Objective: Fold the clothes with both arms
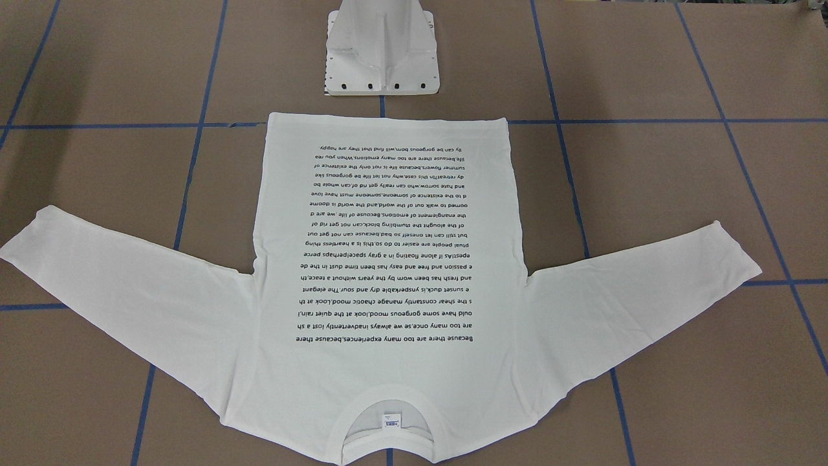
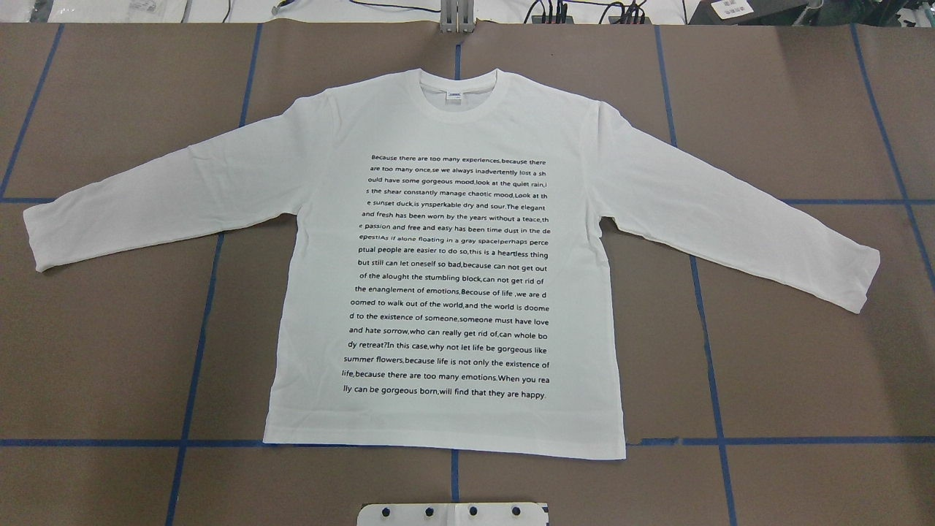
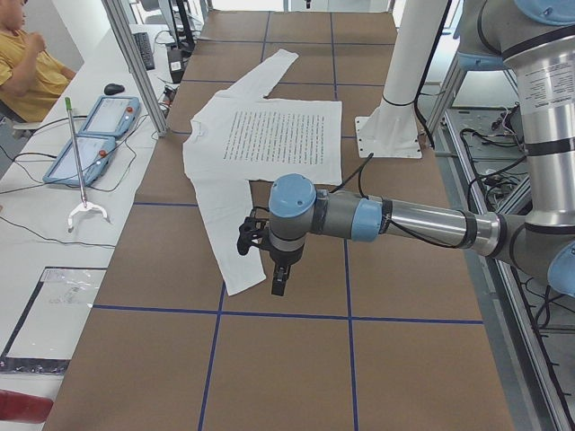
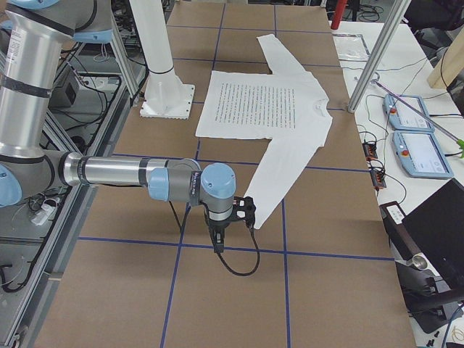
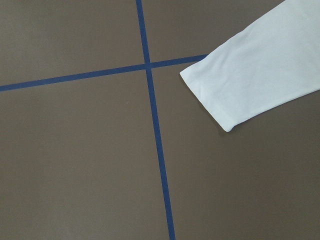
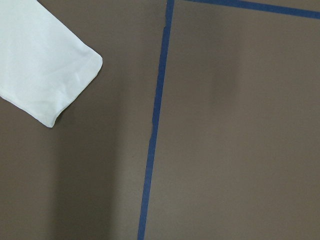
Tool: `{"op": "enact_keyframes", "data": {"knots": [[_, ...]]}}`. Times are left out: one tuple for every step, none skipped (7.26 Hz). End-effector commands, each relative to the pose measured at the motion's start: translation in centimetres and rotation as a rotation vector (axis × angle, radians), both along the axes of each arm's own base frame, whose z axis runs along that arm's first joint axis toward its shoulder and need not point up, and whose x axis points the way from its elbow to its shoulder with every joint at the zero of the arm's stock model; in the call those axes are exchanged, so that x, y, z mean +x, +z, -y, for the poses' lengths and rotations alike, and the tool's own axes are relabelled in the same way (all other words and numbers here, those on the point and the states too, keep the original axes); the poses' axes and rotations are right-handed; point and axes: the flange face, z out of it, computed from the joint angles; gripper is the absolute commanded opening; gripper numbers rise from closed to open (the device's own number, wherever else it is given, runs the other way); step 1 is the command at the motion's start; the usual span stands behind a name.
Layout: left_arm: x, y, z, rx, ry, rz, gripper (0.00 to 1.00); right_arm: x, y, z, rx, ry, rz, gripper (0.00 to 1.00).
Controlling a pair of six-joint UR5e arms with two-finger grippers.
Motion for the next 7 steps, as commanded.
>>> {"op": "enact_keyframes", "data": {"knots": [[0.0,0.0,0.0,0.002,0.0,0.004,1.0,0.0,0.0,0.0,0.0,0.0,0.002,1.0],[0.0,-0.6,0.0,0.013,0.001,-0.002,1.0,0.0,0.0,0.0,-0.001,0.001,0.003,1.0],[0.0,-2.7,-0.1,0.055,0.0,-0.002,1.0,0.0,-0.3,0.0,0.004,0.002,0.003,1.0],[0.0,-4.6,-0.2,0.095,0.001,-0.002,1.0,0.0,-1.6,0.2,0.033,0.0,0.002,1.0],[0.0,-6.6,-0.4,0.143,0.001,-0.003,1.0,0.0,-2.7,0.6,0.056,0.002,0.001,1.0],[0.0,-8.4,-0.1,0.202,-0.001,-0.006,1.0,0.0,-5.5,2.5,0.139,0.007,0.001,1.0],[0.0,-9.4,0.4,0.262,-0.005,-0.01,1.0,0.0,-7.4,3.9,0.224,0.01,0.002,1.0]]}}
